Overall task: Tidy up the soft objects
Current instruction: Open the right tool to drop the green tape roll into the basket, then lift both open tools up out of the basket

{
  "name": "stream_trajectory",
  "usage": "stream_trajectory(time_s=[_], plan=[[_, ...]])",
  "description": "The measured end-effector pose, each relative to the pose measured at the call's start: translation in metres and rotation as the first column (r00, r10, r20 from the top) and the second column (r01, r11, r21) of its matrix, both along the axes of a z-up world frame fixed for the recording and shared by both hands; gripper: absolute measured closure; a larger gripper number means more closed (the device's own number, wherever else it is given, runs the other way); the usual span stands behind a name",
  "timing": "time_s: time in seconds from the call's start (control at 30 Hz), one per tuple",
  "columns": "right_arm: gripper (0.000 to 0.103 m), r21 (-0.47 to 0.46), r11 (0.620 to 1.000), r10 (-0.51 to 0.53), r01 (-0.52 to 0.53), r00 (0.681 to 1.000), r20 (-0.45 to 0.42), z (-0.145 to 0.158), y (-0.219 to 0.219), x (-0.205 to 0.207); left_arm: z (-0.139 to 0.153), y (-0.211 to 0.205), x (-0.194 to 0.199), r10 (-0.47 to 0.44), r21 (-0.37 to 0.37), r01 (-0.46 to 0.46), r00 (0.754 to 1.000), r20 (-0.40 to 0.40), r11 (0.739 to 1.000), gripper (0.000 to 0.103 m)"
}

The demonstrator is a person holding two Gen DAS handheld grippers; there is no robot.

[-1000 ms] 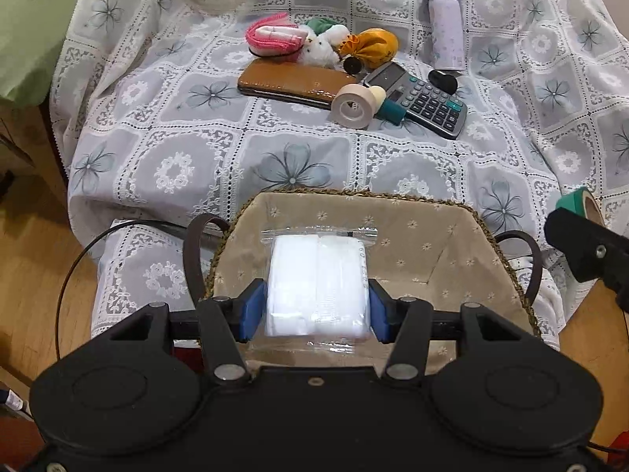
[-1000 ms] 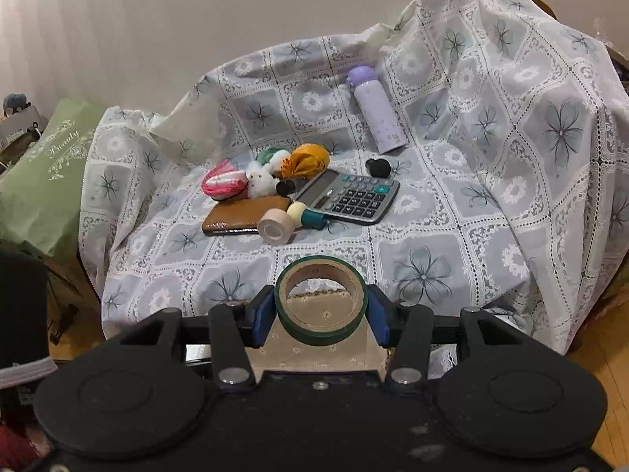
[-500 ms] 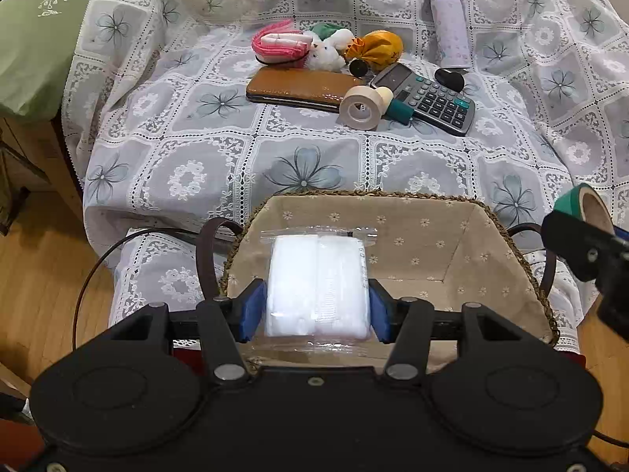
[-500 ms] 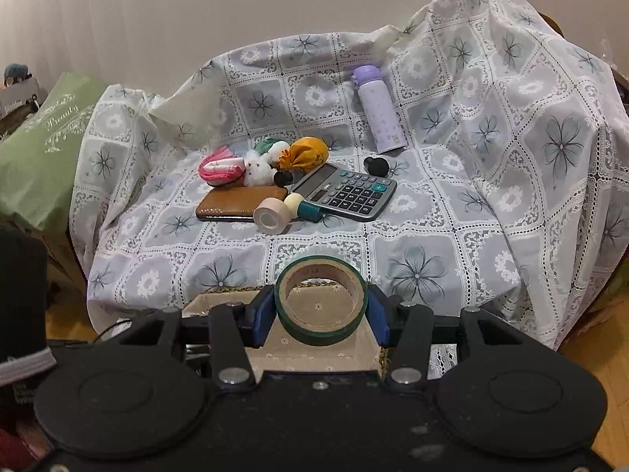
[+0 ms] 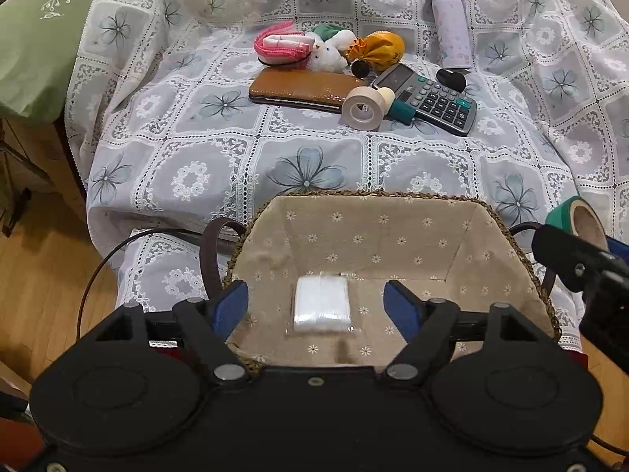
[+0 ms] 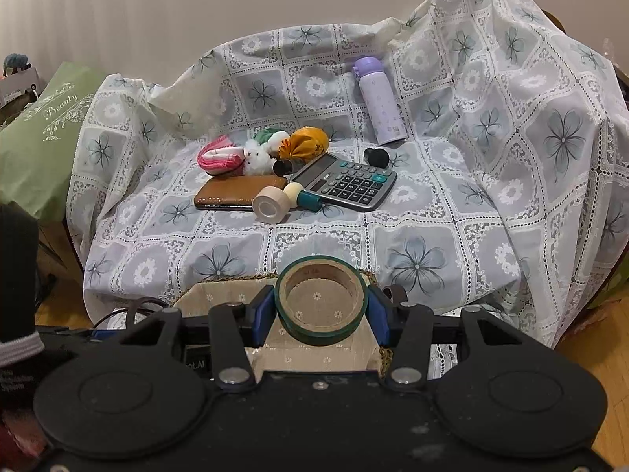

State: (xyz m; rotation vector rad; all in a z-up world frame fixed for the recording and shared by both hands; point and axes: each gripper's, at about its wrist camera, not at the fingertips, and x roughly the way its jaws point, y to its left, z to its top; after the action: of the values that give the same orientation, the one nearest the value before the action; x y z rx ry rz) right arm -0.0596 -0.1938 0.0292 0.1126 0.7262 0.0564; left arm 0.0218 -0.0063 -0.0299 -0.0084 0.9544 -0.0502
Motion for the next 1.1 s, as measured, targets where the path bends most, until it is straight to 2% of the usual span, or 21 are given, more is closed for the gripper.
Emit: stream_trajectory(time_s=[1.1], plan=[[0.049, 0.012, 1.0, -0.003, 0.003, 1.0, -0.007, -0.0019, -0.0011, -0.0022, -0.0001, 0.0009, -0.003, 0.001, 0.002, -0.001, 1.0, 0.003, 1.0, 0.03]])
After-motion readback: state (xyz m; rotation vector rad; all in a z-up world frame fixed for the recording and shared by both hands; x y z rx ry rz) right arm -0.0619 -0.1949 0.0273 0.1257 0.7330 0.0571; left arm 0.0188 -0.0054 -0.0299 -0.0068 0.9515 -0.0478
